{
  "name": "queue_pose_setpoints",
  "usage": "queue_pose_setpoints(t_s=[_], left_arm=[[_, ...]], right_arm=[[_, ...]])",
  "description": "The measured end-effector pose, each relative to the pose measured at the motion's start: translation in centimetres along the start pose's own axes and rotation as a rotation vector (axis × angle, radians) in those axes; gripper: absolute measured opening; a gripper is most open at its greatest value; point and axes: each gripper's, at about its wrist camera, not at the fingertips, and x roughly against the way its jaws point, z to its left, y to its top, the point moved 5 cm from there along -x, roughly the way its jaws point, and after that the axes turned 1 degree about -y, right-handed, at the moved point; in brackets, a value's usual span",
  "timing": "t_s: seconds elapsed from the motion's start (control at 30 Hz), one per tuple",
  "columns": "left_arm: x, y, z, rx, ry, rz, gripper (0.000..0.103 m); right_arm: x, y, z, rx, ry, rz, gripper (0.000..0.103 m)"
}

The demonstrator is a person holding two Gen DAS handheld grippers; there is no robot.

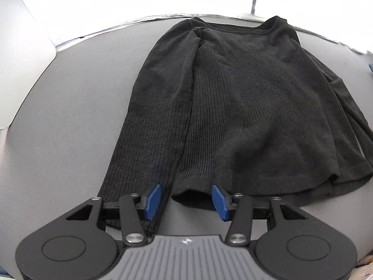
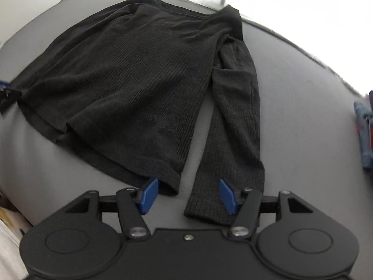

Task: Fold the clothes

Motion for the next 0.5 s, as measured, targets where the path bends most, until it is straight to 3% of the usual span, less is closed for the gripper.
queue_pose_setpoints(t_s=[0.13,0.33,0.4,0.5], left_arm=[[0.3,-1.4,-0.7,-0.094,0.045,-0.012,0.051],[-0.7,-1.0,-0.8,-0.138,0.104,-0.063,0.051],[-1.1,-0.8,-0.8,-0.156,0.113,-0.077,0.051],[-1.7,-0.5,-0.7,-0.184,0.125,-0.098,0.051]], right_arm=[[0.2,-1.4,2.3,0.197,-0.101,-0.052,0.059],[-1.7,-1.1,4.0,0.383,-0.236,-0.093,0.058],[-2.2,-0.9,4.5,0.445,-0.269,-0.106,0.050],[-2.6,-0.6,5.2,0.487,-0.289,-0.134,0.027]])
